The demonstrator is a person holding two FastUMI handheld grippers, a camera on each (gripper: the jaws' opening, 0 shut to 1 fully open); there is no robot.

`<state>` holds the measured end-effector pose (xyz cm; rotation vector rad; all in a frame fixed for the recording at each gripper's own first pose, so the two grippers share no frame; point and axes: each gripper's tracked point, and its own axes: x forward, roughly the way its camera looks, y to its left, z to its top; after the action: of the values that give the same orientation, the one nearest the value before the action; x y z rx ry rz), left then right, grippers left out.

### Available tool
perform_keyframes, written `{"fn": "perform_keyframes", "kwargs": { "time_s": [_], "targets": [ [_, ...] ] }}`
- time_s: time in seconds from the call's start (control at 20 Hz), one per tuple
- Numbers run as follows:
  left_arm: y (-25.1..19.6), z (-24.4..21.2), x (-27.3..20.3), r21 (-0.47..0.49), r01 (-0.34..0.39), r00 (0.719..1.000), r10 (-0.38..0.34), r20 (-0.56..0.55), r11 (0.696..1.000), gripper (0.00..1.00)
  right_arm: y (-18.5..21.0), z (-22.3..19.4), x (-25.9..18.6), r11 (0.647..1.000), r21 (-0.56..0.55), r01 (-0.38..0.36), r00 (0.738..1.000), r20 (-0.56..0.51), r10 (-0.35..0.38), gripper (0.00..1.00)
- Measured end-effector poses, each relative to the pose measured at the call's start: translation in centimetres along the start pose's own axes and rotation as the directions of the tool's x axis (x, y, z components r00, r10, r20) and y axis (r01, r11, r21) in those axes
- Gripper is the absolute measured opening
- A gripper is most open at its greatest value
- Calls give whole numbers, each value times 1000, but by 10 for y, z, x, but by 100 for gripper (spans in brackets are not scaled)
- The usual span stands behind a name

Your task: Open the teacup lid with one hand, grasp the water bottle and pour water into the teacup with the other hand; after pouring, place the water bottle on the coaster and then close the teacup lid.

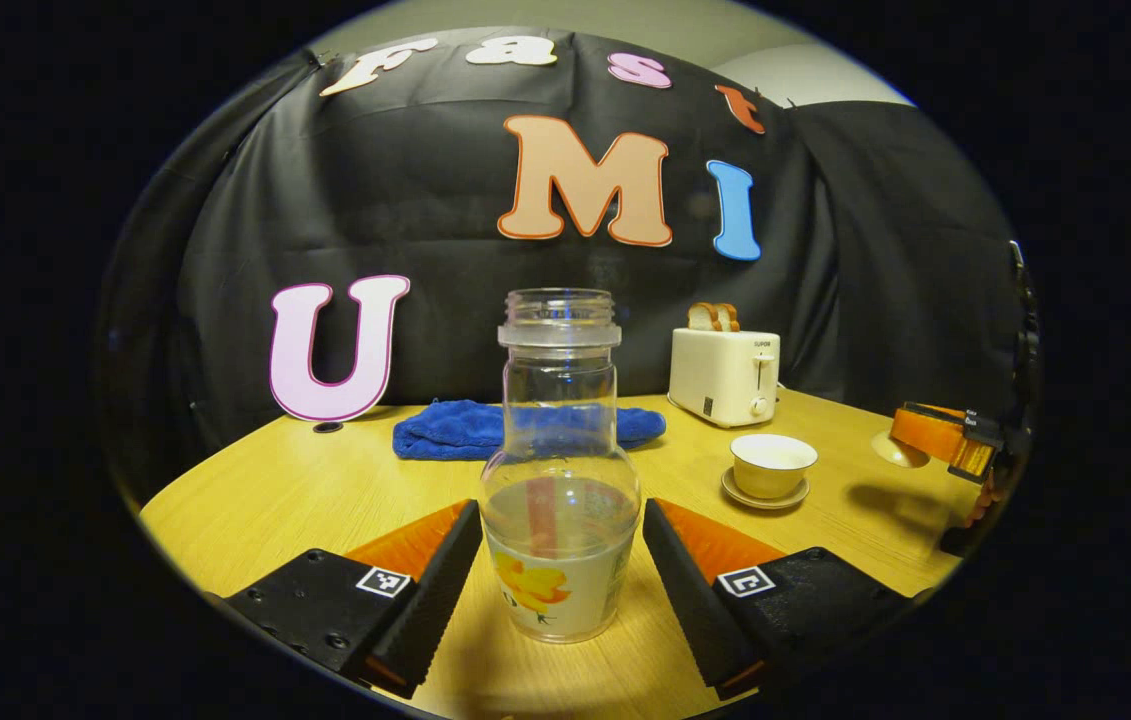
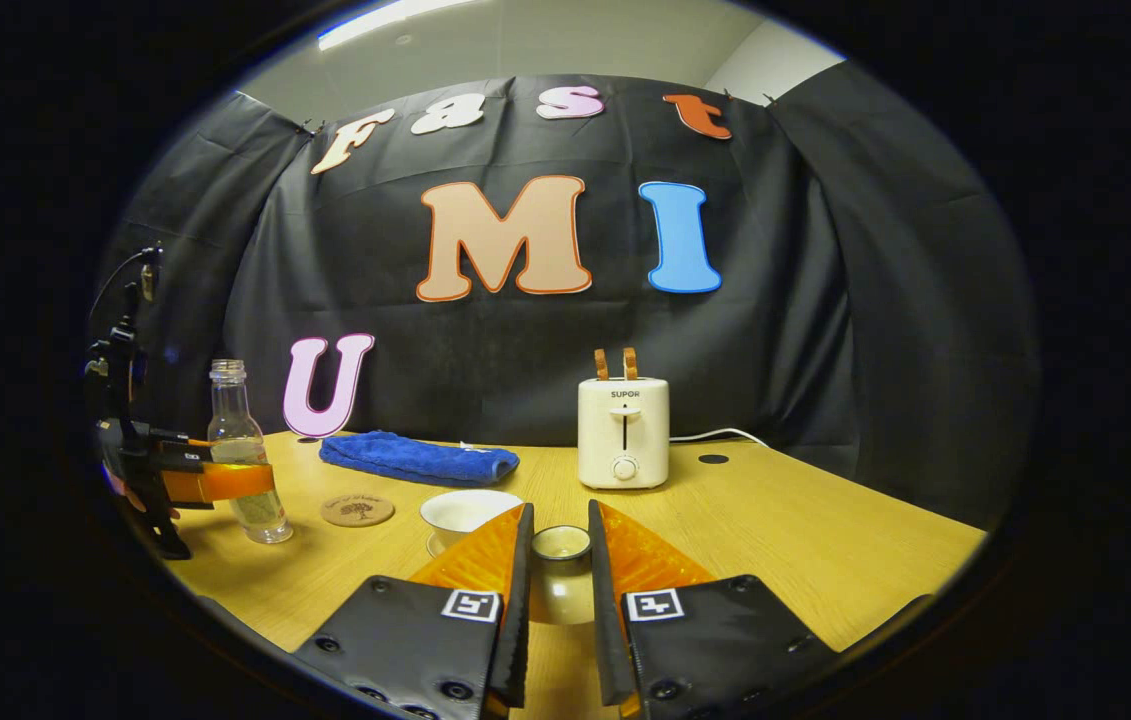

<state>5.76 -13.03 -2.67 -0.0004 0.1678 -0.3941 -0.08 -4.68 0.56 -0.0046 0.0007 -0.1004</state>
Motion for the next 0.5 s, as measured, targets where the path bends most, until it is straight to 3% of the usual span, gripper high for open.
{"fn": "perform_keyframes", "kwargs": {
  "time_s": [0.15,0.25,0.3,0.5],
  "targets": [
    [0,-6,5,10,-5,999,5,-38,1000,95,-6,-1,-1,1000,0,11,1000,-1,-11,31],
    [0,-7,5,16,-10,999,11,-48,1000,88,-9,0,0,1000,0,17,1000,-2,-17,30],
    [0,-8,7,20,-12,998,13,-55,1000,76,-10,-1,-1,1000,0,17,1000,-2,-17,31],
    [5,-7,6,32,-44,997,45,-56,999,72,-15,0,0,1000,0,24,1000,-1,-24,31]
  ]
}}
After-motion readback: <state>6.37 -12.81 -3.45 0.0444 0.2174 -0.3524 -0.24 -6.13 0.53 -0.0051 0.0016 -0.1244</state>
